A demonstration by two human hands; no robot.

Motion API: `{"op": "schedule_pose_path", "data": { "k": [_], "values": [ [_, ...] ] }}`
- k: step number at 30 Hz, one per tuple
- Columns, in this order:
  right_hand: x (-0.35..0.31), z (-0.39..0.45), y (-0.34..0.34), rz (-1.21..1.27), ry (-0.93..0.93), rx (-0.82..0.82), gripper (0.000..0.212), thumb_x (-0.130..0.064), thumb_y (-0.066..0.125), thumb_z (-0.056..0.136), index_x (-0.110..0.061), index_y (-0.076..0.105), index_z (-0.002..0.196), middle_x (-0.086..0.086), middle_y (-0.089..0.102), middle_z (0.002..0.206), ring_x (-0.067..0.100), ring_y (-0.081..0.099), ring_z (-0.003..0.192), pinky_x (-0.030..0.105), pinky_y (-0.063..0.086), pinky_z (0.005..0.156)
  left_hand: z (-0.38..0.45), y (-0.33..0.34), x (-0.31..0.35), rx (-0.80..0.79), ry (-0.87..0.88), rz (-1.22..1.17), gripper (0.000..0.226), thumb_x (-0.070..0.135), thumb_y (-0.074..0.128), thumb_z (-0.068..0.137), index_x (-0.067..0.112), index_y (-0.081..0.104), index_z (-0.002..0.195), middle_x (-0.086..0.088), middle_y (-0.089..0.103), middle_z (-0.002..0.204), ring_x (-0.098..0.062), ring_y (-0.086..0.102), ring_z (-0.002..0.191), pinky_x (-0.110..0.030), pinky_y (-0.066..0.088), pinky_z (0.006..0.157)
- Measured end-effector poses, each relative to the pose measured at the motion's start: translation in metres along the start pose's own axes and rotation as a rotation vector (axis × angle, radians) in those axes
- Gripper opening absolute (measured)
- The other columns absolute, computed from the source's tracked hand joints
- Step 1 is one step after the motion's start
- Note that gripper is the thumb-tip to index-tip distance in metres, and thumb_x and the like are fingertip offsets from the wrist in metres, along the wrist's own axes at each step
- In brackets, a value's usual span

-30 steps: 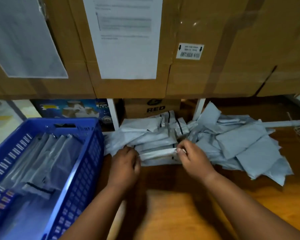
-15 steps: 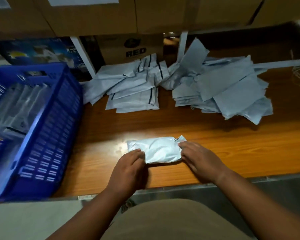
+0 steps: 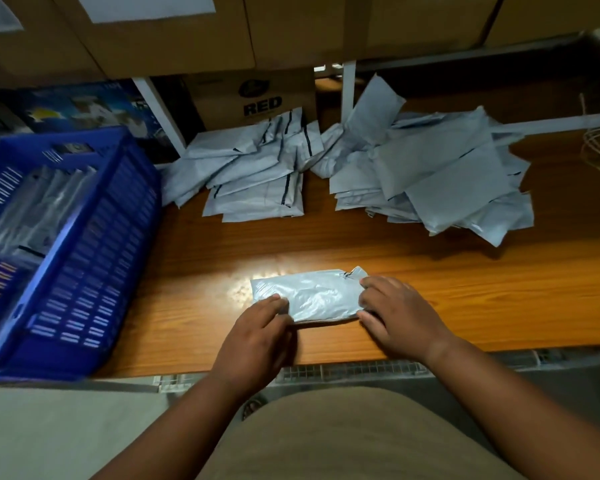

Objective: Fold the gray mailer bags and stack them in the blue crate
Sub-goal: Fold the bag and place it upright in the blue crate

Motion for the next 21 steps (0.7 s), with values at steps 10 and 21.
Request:
{"op": "schedule_pose_path", "data": {
  "k": [10, 21],
  "values": [
    [-0.091, 0.076, 0.01, -0.076, -0.043, -0.046, 0.06, -0.044, 0.051, 0.105, -0.018, 0.039, 0.158, 0.013, 0.03, 0.171, 0.033, 0.022, 0.16, 0.054, 0.018, 0.131, 0.014, 0.0, -0.046, -0.099, -0.347, 0.238, 0.067, 0.049, 0.029, 0.107, 0.014, 0.035, 0.165, -0.012, 0.022, 0.175, -0.028, 0.015, 0.163, -0.051, 0.024, 0.13],
    [-0.105, 0.108, 0.059, -0.22, 0.047, -0.191, 0.07, -0.048, 0.016, 0.108, -0.016, 0.018, 0.17, 0.013, 0.012, 0.178, 0.029, 0.005, 0.165, 0.057, 0.005, 0.131, 0.038, 0.041, -0.065, -0.247, -0.224, 0.145, 0.077, 0.047, 0.027, 0.104, 0.011, 0.008, 0.17, -0.014, 0.0, 0.178, -0.026, -0.01, 0.164, -0.052, 0.009, 0.132]
  ]
}}
Point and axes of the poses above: each hand's wrist, its own z-axis towards the middle knuckle, its own y-axis out of the palm, x = y × z, the point moved 2 cm from there along z, towards the middle knuckle
